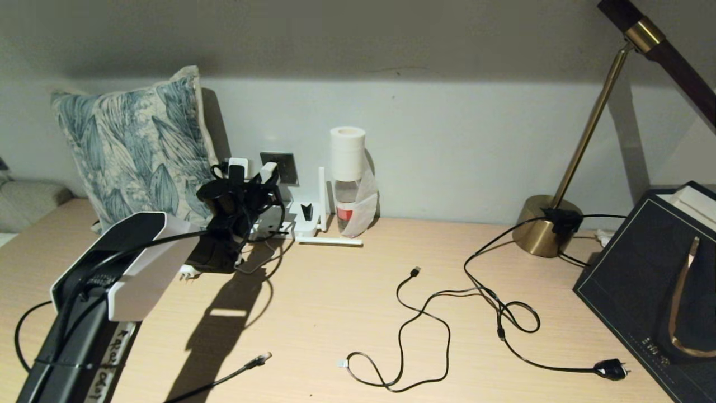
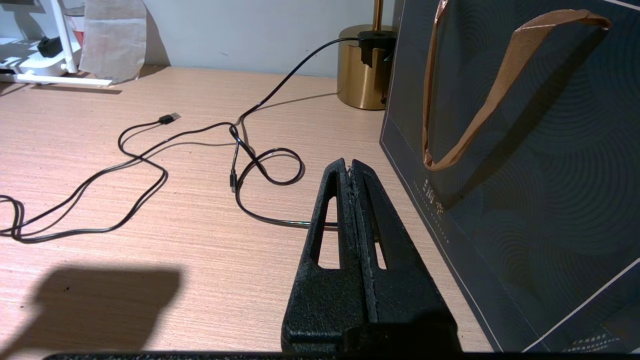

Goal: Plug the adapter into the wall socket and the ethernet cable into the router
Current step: Plug plug into socket

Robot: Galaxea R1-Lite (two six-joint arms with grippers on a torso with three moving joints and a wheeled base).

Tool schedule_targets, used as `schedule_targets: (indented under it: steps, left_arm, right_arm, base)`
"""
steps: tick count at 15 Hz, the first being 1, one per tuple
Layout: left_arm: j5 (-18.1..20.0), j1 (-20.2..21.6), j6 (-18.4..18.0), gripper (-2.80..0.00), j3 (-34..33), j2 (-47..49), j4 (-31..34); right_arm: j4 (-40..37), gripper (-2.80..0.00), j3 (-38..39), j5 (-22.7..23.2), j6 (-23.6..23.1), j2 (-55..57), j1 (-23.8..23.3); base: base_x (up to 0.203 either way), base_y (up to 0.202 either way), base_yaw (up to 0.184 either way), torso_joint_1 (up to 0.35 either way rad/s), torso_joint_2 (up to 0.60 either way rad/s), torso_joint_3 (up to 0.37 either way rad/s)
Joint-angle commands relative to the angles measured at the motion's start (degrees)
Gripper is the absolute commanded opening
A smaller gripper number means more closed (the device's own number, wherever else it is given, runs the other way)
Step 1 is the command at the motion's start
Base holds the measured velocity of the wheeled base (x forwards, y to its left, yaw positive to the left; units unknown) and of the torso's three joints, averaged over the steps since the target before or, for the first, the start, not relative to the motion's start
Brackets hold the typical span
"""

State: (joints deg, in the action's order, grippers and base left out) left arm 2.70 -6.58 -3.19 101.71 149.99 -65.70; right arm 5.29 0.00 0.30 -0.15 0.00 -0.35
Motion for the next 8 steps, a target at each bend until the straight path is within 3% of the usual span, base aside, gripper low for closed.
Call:
schedule_targets:
  steps: [1, 8]
  left_arm:
    - [0.0, 0.0, -0.1, -2.8, 0.0, -0.1, -0.4]
    - [-0.1, 0.0, -0.1, -2.8, 0.0, 0.1, -1.4]
  right_arm:
    - [0.1, -2.8, 2.0, 0.0, 0.0, 0.1, 0.0]
    - [0.1, -2.8, 2.0, 0.0, 0.0, 0.1, 0.0]
  base:
    - [0.0, 0.0, 0.0, 0.0, 0.0, 0.0]
    - [0.0, 0.0, 0.0, 0.0, 0.0, 0.0]
